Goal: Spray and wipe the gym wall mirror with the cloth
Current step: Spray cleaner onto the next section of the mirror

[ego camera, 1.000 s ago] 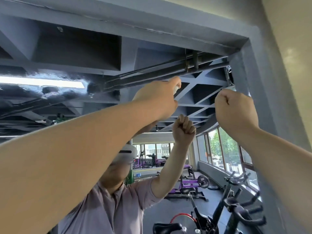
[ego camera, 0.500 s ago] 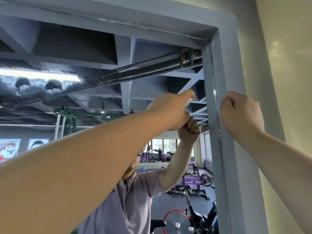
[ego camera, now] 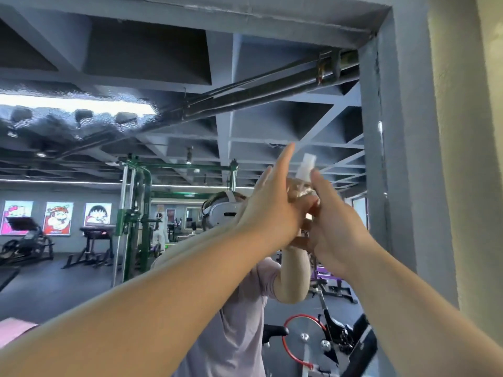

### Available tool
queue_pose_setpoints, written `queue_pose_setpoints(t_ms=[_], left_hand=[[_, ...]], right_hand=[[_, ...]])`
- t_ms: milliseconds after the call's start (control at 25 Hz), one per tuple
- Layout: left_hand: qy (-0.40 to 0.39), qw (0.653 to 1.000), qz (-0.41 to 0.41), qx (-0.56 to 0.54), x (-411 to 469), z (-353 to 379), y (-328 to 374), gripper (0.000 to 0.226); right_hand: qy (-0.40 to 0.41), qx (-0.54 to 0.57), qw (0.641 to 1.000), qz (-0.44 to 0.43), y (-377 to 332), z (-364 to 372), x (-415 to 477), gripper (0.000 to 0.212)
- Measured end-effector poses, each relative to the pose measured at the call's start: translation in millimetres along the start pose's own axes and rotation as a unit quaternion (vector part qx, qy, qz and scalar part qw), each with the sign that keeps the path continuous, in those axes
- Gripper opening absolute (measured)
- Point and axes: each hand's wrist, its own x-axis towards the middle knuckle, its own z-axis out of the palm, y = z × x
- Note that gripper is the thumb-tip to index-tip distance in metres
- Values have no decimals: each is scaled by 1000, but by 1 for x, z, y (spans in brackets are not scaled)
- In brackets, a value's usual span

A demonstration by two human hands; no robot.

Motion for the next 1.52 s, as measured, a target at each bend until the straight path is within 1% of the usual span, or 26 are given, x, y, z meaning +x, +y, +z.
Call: queue_pose_setpoints(t_ms=[40, 80, 120, 200, 240, 280, 400, 440, 520, 560, 640, 680, 760, 840, 920, 960, 1040, 1160, 1200, 1240, 1320, 1360, 1400, 1440, 1480, 1520], left_hand=[[10, 999, 16, 31, -7, -3, 0, 73], [14, 998, 18, 54, -19, -21, -9, 68], [-2, 999, 9, 47, -26, -31, -12, 67], [-53, 999, -4, 1, -53, -70, -27, 70], [-70, 998, -2, -8, -61, -77, -25, 73], [-80, 997, -10, 1, -81, -108, -33, 75], [-61, 996, -33, 53, -123, -185, -57, 73], [-41, 997, -41, 53, -128, -192, -60, 68], [-6, 997, -57, 51, -154, -243, -72, 51], [9, 997, -65, 47, -166, -270, -76, 44], [28, 997, -60, 49, -175, -292, -78, 32], [45, 996, -58, 53, -181, -313, -79, 28], [81, 992, -60, 71, -192, -344, -81, 18], [90, 989, -43, 106, -195, -357, -80, 20], [112, 981, -47, 149, -209, -373, -82, 17], [139, 975, -60, 163, -219, -387, -84, 17], [162, 969, -63, 177, -222, -399, -85, 19], [215, 947, -103, 217, -251, -444, -92, 18], [224, 940, -105, 235, -261, -456, -92, 18], [235, 936, -107, 237, -265, -461, -93, 17], [267, 921, -139, 247, -288, -498, -97, 15], [279, 913, -159, 251, -303, -525, -103, 16], [277, 911, -166, 258, -312, -543, -108, 18], [272, 913, -180, 245, -314, -546, -110, 19], [274, 908, -190, 253, -329, -579, -120, 19], [276, 908, -194, 249, -335, -592, -127, 19]], right_hand=[[-12, 50, 998, 32, 0, 3, -3, 45], [-20, 72, 995, 66, 6, 20, -6, 55], [-21, 87, 992, 87, 6, 30, -8, 66], [-4, 100, 990, 103, 15, 59, -17, 79], [2, 97, 992, 85, 11, 57, -20, 81], [17, 86, 993, 82, 15, 79, -30, 79], [82, -32, 995, 42, 17, 133, -55, 66], [93, -61, 994, 22, 15, 136, -58, 60], [98, -139, 985, 17, 26, 178, -66, 55], [84, -180, 980, 27, 32, 199, -70, 57], [50, -235, 969, 63, 38, 212, -74, 65], [42, -258, 962, 72, 38, 229, -76, 65], [40, -263, 963, 49, 41, 257, -80, 58], [45, -255, 966, 20, 45, 272, -82, 60], [4, -309, 951, 11, 54, 298, -87, 68], [-29, -338, 941, 2, 56, 317, -87, 68], [-34, -347, 937, -23, 56, 331, -88, 64], [-133, -379, 916, -15, 68, 384, -102, 68], [-144, -388, 910, -12, 74, 399, -108, 71], [-146, -394, 907, -25, 78, 404, -109, 71], [-158, -405, 900, -22, 93, 443, -121, 70], [-173, -412, 894, -24, 103, 474, -129, 70], [-170, -418, 892, -22, 108, 494, -135, 70], [-158, -431, 888, -37, 109, 497, -136, 71], [-162, -442, 881, -46, 120, 536, -145, 71], [-153, -447, 880, -50, 126, 554, -148, 71]])
